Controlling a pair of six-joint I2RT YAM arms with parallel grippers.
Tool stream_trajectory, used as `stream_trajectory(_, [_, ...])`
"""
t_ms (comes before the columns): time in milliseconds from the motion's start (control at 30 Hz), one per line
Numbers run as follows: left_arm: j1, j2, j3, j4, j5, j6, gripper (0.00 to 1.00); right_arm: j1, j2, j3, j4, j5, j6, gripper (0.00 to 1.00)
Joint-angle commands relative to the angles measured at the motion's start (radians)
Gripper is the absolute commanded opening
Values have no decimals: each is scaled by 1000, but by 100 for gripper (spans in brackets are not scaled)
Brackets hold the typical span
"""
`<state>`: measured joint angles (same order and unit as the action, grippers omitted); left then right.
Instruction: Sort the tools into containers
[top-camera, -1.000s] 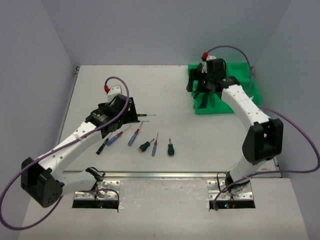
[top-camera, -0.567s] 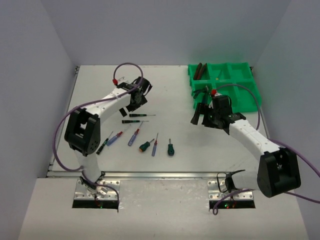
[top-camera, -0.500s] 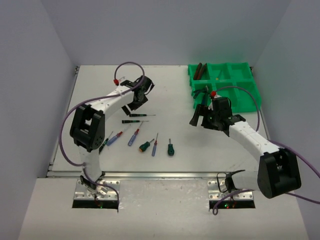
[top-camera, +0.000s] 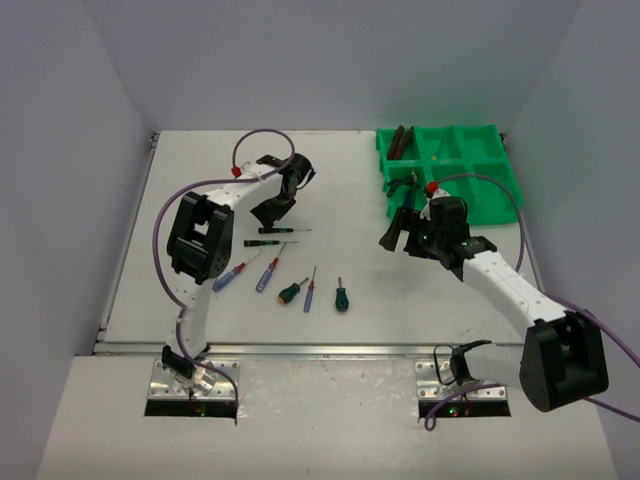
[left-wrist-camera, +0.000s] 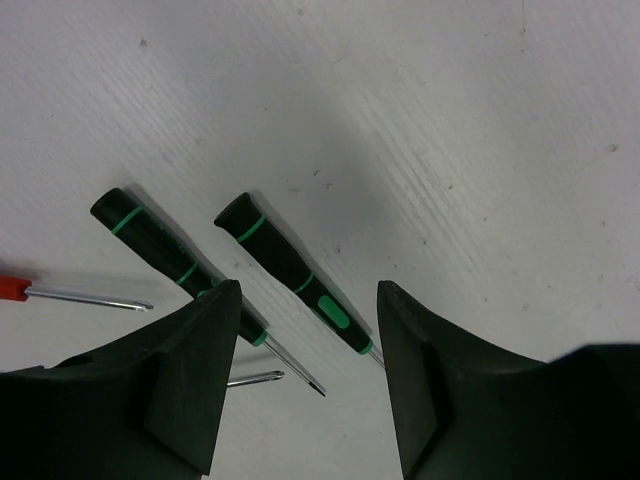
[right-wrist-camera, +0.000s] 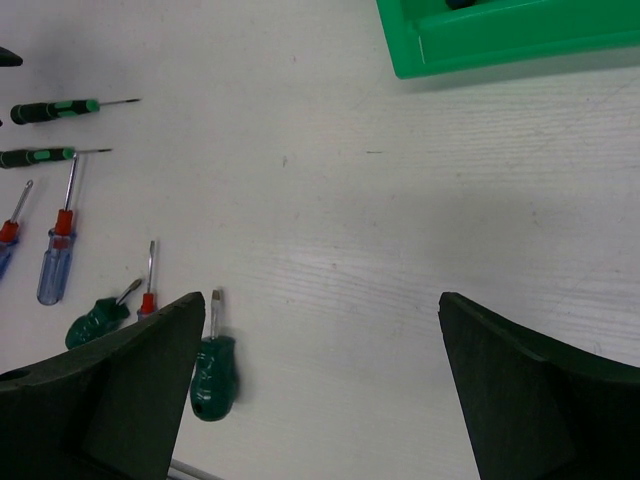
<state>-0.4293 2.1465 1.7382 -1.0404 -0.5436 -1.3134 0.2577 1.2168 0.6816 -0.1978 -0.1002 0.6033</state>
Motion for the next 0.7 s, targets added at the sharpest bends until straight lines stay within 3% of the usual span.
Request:
stream_trajectory(0, [18, 14, 4, 9, 22, -18, 54, 2, -3, -13, 54, 2, 15, 98])
stream_trajectory(333, [24, 59, -16, 64, 51, 11, 46, 2, -5, -19, 70, -14, 18, 97])
stream_trajectory(400, [24, 68, -14, 72, 57, 14, 37, 2, -5, -19, 75, -18, 17, 96])
stream_trajectory(600, [24, 80, -34, 107, 83, 22, 33, 2, 2, -22, 82, -20, 19, 96])
stream_trajectory(633, [24, 85, -38, 121, 86, 29, 23, 2, 3, -22, 85, -23, 19, 96])
stream_trajectory(667, [25, 91, -39, 126, 90, 33, 6, 2, 4, -23, 87, -24, 19, 95])
